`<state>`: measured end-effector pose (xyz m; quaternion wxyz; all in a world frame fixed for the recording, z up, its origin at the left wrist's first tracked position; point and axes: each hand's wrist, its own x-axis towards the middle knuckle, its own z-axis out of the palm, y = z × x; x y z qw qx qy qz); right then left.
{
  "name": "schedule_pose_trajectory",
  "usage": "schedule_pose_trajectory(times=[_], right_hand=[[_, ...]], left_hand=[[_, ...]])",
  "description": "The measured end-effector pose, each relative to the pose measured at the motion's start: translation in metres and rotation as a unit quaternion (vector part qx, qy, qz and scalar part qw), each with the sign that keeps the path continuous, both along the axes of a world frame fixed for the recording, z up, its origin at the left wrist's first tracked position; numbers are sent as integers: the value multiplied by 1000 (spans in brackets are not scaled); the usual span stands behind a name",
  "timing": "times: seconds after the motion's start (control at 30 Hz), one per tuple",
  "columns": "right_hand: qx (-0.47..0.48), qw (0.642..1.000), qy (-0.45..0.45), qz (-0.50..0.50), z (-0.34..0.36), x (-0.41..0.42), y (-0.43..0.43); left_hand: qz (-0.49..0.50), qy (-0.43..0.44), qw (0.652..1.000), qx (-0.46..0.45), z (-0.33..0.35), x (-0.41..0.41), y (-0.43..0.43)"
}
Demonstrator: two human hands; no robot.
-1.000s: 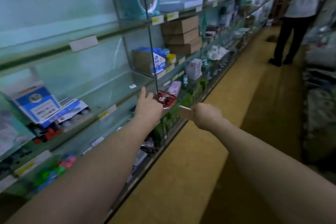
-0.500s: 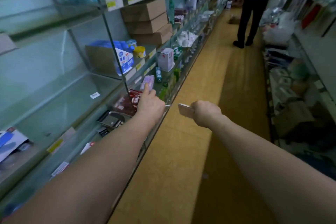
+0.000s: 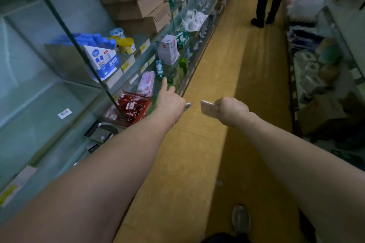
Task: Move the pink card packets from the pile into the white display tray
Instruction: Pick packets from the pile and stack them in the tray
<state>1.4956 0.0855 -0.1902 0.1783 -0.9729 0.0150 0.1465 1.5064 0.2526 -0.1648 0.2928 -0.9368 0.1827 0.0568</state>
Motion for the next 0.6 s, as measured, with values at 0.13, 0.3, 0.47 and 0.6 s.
schedule_pose_trajectory(times=[0.13, 0.3, 0.47, 0.6], right_hand=[[-18, 999, -2, 33, -2, 41, -33], [-13, 998, 5, 67, 4, 90, -90], [-30, 996, -12, 88, 14, 135, -135], [-22, 994, -9, 102, 13, 163, -159]], left_hand=[[33, 6, 999, -5, 0, 35, -31], [76, 8, 997, -23, 3, 78, -84], [103, -1, 994, -35, 3, 117, -131], [116, 0, 993, -31, -1, 141, -154]])
